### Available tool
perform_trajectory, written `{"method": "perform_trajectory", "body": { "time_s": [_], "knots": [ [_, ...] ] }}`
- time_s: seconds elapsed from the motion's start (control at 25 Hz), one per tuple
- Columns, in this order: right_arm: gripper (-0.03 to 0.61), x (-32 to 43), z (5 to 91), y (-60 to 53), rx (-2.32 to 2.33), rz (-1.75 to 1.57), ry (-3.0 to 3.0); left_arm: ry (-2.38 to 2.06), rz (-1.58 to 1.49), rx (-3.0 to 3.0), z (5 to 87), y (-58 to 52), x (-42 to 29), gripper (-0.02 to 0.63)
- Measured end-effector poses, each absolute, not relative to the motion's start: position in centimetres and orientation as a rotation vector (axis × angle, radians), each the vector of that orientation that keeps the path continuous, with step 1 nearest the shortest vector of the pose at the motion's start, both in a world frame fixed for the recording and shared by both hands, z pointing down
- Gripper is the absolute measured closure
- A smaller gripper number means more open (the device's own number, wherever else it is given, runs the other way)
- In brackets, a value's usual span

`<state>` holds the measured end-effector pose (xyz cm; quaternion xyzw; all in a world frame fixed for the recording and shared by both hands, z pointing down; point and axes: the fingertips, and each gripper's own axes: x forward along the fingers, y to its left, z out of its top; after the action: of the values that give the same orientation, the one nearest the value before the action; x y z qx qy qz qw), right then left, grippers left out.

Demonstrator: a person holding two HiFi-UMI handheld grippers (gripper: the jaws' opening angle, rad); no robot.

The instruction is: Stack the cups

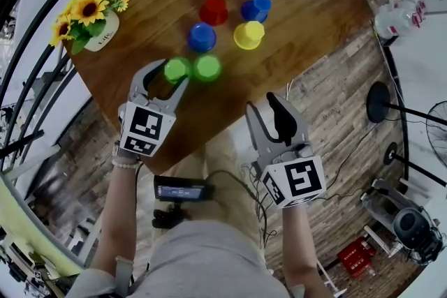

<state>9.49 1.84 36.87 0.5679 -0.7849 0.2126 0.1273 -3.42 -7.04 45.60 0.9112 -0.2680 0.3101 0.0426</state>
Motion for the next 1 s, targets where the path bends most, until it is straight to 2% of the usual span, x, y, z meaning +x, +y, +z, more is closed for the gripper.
{"method": "perform_trajectory", "body": {
  "time_s": [0.16, 0.68, 1.0],
  "knots": [
    [0.420, 10.3, 37.2, 1.1, 1.658, 0.609, -2.281, -0.835, 0.914, 2.784, 45.0, -7.0, -3.4, 0.371],
    [0.377, 12.6, 40.2, -5.1, 1.630, 0.535, -2.252, -0.980, 0.756, 2.691, 42.3, -7.1, -5.7, 0.371],
    [0.376, 13.6, 43.2, -8.9, 1.569, 0.534, -2.222, -0.996, 0.828, 2.727, 42.1, -6.7, -5.3, 0.371]
  ]
}}
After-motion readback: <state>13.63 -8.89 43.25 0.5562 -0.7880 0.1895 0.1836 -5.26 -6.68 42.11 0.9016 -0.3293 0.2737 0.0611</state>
